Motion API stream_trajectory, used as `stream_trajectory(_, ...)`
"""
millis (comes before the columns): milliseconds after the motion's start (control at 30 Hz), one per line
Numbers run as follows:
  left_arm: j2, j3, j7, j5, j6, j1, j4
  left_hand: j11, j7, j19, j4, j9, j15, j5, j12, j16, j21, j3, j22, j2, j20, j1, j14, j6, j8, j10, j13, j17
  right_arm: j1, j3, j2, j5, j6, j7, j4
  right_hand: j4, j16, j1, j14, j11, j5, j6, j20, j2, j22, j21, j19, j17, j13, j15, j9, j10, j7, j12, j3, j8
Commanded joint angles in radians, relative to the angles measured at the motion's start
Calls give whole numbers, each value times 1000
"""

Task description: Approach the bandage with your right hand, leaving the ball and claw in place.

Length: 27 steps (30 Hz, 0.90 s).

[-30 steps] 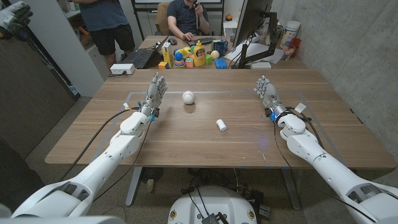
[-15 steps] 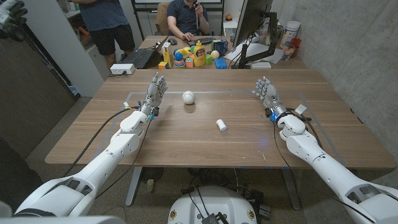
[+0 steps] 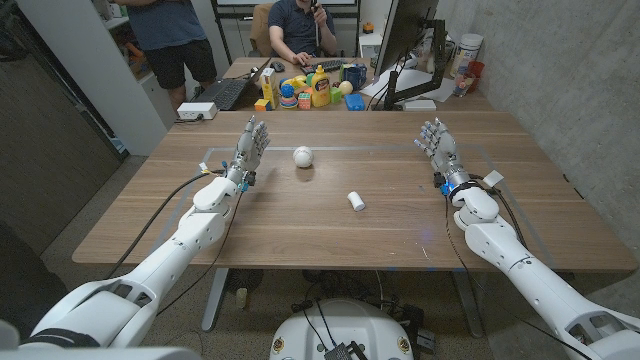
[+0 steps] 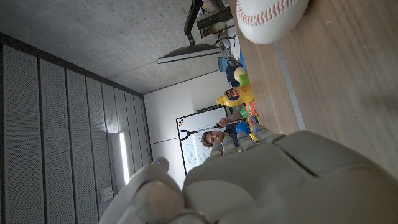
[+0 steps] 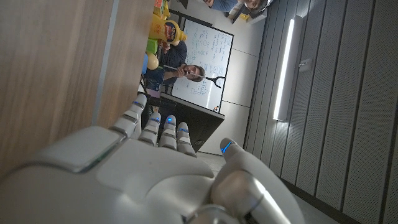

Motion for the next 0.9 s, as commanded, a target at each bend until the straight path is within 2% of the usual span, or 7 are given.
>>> stream_trajectory(33,-5,-1,-16,-3,-13,-6,18,-5,-2,-4,5,5,-1,5,6,8,5,-1,4,138,-8,-2,-161,-212,7,-199,4,2,-84,9,-15,-78,120,-22,-107,-7,-5,12,-9,4,5,6,3,56,2,-4,-9,1,3,8,3,-6,6,-7,4,-2)
stream_trajectory(467,-4,-1,-16,-3,-14,-2,15,-5,-3,-3,5,5,-1,5,6,8,6,-1,4,138,-8,-2,-160,-212,7,-198,3,2,-118,-8,-2,-291,315,-69,-119,-17,-7,26,12,5,9,19,47,43,1,-4,13,0,2,10,2,10,3,-6,4,-3)
stream_trajectory(667,-10,0,-25,-2,-27,-9,33,-6,-3,-3,5,5,-2,5,5,8,5,-1,4,138,-9,-2,-161,-213,6,-198,3,2,-124,-15,1,-432,390,-103,-98,-23,-7,32,32,5,11,31,87,30,0,-3,33,0,2,11,2,22,1,-5,0,-3)
stream_trajectory(900,-13,-3,-29,-3,-40,-7,42,-5,-2,-2,5,5,-1,5,6,8,6,-2,4,137,-8,-2,-160,-211,7,-197,3,2,-101,4,30,-699,524,-210,-10,-34,-12,36,40,0,9,57,107,-3,-1,-7,43,1,3,14,2,31,-8,-6,-15,1)
